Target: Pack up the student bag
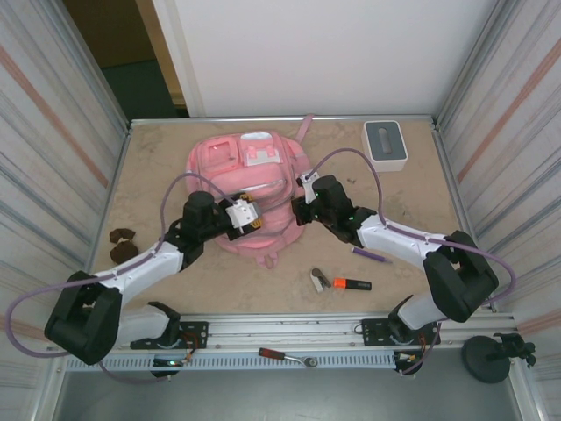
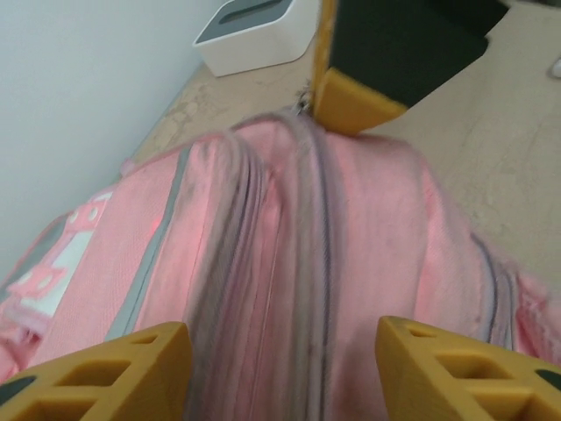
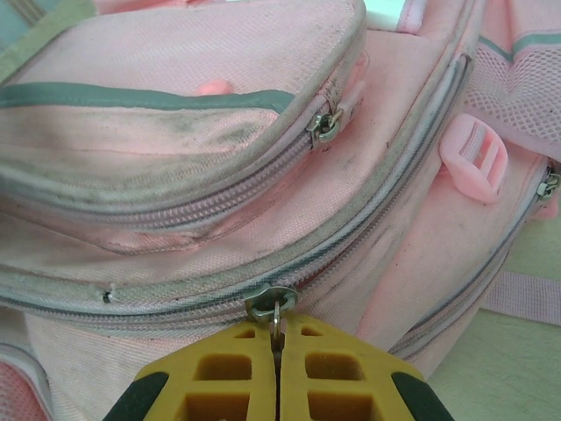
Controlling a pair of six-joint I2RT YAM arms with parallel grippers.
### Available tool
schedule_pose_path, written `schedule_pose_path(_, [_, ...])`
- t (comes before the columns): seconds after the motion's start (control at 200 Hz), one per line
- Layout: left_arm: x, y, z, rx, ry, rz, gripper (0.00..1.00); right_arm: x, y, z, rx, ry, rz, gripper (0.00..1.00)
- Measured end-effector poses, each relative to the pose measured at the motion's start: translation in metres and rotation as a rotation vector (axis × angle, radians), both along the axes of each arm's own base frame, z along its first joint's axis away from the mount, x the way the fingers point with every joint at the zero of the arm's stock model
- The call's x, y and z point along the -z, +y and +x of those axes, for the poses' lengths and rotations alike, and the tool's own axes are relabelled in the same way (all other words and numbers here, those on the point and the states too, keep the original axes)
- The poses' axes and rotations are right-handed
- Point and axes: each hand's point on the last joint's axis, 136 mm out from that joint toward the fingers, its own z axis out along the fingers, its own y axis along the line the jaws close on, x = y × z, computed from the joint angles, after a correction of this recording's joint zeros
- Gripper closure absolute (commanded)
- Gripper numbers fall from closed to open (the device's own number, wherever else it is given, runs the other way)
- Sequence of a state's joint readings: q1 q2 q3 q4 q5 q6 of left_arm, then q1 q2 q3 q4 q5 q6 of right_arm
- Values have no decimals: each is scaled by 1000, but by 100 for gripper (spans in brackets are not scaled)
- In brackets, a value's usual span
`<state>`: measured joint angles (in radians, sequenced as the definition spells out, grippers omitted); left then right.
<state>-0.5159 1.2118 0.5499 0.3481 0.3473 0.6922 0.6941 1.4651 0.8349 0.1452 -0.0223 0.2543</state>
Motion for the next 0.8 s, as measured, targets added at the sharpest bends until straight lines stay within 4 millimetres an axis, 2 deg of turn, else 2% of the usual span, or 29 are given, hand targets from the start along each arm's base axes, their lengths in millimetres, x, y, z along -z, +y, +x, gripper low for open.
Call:
schedule_pose_path(0.18, [-9, -26, -3, 45, -49, 54, 45, -9, 5, -6, -18, -16, 14, 100])
schedule_pose_path(0.361, [7, -42, 7, 52, -36, 116, 67, -11, 7, -16, -42, -10, 36, 100])
schedule_pose_path(0.451, [11, -43, 9, 49, -41, 127, 83, -5, 5, -19, -38, 9, 37, 100])
schedule_pose_path(0.526, [11, -43, 10, 46, -43, 120, 90, -4, 4, -20, -37, 6, 39, 100])
schedule_pose_path(0.641, [7, -39, 7, 51, -43, 74, 96, -6, 3, -20, -35, 3, 42, 100])
schedule_pose_path(0.802, [-5, -20, -6, 76, -19, -55, 97, -9, -1, -16, -45, 13, 67, 100])
